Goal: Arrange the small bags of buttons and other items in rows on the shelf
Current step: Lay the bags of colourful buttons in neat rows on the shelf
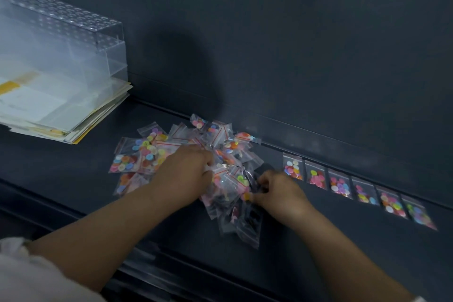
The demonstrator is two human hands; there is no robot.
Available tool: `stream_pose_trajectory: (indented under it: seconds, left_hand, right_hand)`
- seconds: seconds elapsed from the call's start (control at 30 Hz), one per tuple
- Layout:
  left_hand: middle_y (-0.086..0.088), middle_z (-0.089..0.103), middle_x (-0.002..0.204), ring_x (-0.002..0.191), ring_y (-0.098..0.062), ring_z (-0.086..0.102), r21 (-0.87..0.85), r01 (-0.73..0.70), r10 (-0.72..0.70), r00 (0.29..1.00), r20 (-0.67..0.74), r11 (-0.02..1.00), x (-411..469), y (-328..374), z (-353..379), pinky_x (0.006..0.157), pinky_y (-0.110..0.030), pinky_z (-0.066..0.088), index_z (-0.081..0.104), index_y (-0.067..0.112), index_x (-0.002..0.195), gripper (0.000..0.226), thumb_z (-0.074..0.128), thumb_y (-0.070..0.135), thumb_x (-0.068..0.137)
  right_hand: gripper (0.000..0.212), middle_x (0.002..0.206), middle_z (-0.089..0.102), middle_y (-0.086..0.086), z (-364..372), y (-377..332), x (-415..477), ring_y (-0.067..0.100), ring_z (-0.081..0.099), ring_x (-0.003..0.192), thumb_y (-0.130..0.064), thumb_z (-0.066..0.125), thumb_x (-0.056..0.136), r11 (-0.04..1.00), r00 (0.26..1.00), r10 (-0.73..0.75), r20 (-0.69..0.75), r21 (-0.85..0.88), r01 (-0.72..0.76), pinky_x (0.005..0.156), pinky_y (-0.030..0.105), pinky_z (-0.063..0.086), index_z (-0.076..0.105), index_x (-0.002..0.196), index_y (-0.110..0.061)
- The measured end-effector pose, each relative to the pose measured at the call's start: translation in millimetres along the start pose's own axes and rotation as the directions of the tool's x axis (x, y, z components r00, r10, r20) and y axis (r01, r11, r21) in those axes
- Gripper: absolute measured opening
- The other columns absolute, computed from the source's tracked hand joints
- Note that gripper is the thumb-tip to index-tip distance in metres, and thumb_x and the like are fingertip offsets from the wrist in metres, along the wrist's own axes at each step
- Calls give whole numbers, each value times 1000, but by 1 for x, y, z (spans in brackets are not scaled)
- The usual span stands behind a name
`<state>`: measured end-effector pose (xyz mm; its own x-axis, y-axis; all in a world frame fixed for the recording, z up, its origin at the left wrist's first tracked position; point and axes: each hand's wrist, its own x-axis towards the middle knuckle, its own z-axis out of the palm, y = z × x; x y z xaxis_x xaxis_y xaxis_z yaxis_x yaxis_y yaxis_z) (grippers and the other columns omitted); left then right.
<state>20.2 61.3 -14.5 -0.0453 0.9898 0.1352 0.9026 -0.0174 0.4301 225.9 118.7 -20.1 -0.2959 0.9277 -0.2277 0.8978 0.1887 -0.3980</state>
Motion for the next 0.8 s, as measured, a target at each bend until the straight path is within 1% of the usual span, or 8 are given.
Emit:
stream_pose_trajectory:
  seconds: [0.13,0.23,0.3,0.37,0.5,0.57,0.7,0.8]
  left_hand:
    - [-1,51,105,106,-20,47,130,-70,61,995,75,989,5,12,6,81,-29,41,62,23,107,23,53,31,88]
    - [-4,46,119,113,-23,42,206,-44,15,990,138,978,10,14,9,90,-34,41,51,26,129,43,51,34,87]
    - [-5,44,125,116,-23,40,239,-25,-9,990,139,971,12,13,11,94,-36,41,43,27,138,52,51,35,87]
    - [-5,45,125,116,-23,40,240,-18,-16,990,140,971,12,11,12,94,-36,41,47,26,133,48,53,35,87]
    - [-3,51,103,103,-23,48,138,22,-32,997,72,990,12,5,8,84,-35,45,65,20,97,17,62,17,81]
    - [-3,53,100,101,-24,50,127,29,-32,999,23,992,11,1,7,82,-36,45,66,20,91,14,58,15,81]
    - [-3,49,117,112,-24,42,241,29,-28,1000,-8,970,10,3,9,90,-37,37,58,28,117,34,56,28,83]
    - [4,43,130,122,-20,33,246,-62,57,998,28,967,10,10,10,100,-36,25,46,40,132,48,54,37,85]
  right_hand:
    - [23,97,47,0,3,-3,-4,16,50,82,-37,67,82,999,999,-28,-26,-30,27,67,25,36,54,85,-18]
    - [21,97,49,2,6,-4,-4,18,52,82,-32,62,87,999,999,-42,-20,-12,42,68,27,38,52,77,-18]
    - [18,98,50,3,8,-4,-3,19,53,83,-29,60,89,998,998,-48,-43,-32,46,68,27,40,52,78,-17]
    - [14,96,50,1,11,-2,-4,18,54,84,-27,60,88,998,996,-57,-70,-15,56,68,27,42,54,80,-17]
    - [12,89,44,-11,13,2,-9,11,52,83,-24,69,81,986,991,-123,-57,103,128,66,19,38,58,84,-26]
    - [18,90,42,-14,13,3,-10,10,51,86,-22,72,79,974,987,-155,-43,159,160,68,14,38,60,89,-30]
    - [49,107,43,-8,12,0,-7,12,46,103,-36,76,73,982,985,-174,-22,66,175,90,24,42,57,117,-29]
    - [51,111,44,-6,12,-3,-4,13,45,107,-40,74,74,984,984,-176,-40,20,177,93,27,42,56,119,-25]
